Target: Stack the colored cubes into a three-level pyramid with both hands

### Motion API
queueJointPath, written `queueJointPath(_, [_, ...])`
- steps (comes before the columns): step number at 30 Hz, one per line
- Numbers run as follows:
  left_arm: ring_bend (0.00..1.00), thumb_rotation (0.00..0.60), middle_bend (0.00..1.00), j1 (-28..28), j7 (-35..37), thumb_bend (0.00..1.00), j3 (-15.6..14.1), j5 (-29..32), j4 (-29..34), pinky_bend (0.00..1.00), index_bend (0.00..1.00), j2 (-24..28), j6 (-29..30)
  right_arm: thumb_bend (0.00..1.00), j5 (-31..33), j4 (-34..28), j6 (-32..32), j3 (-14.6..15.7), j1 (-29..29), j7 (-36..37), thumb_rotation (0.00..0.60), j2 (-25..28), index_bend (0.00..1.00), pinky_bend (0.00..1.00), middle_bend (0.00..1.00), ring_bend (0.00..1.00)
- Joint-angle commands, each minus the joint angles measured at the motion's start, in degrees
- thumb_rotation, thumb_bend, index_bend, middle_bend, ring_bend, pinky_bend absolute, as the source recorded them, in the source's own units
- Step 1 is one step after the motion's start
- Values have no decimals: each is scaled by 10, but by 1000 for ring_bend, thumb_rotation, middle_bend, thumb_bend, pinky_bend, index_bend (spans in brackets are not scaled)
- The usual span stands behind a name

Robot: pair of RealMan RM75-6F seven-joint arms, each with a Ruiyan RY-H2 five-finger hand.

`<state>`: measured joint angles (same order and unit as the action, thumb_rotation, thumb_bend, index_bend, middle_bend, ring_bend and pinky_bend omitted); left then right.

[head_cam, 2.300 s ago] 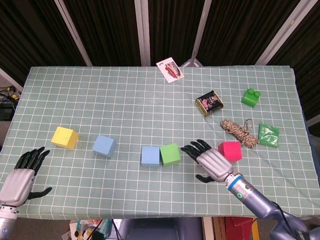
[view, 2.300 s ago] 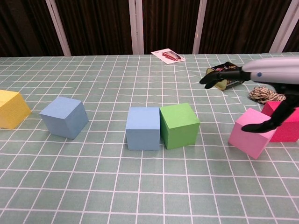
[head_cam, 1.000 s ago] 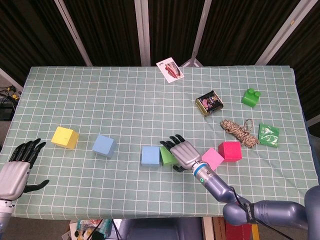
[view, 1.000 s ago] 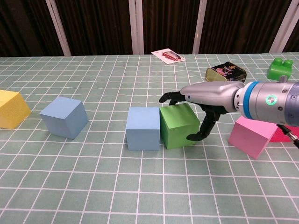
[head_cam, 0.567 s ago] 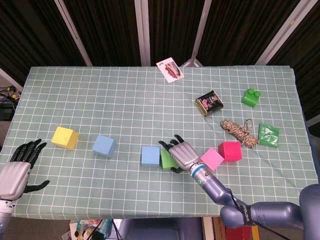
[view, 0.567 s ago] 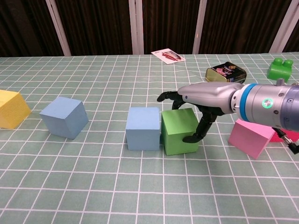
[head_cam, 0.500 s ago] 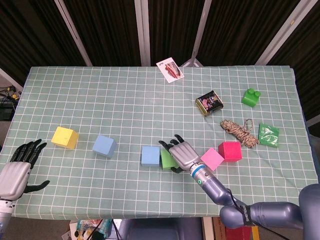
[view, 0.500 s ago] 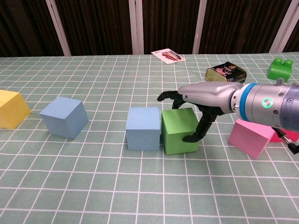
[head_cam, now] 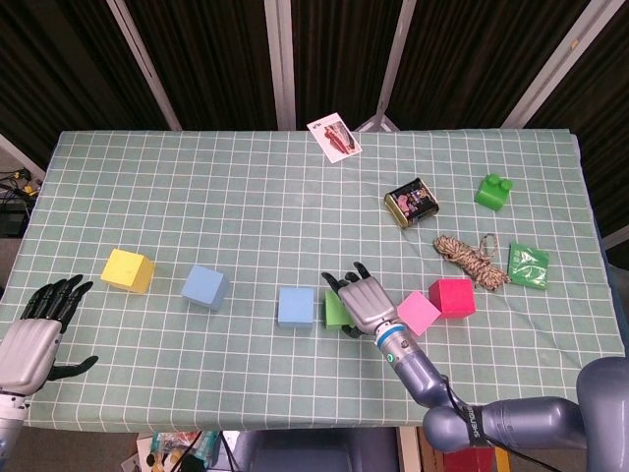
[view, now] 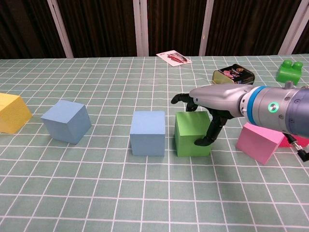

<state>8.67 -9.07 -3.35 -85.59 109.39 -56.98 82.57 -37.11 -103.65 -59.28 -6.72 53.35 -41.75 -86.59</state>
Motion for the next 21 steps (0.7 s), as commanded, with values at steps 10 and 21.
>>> queueJointPath(10, [0,600,0,-4,1,88,4,-1,1,0,0,3,-8,303,81,-21,-37,-10,25,-41,600,-12,0,0,464,199])
queueJointPath(21, [0,600,0,-7,4,87,7,-4,1,0,0,6,-13,303,107,-35,-62,-17,37,-54,600,-21,0,0,482,205])
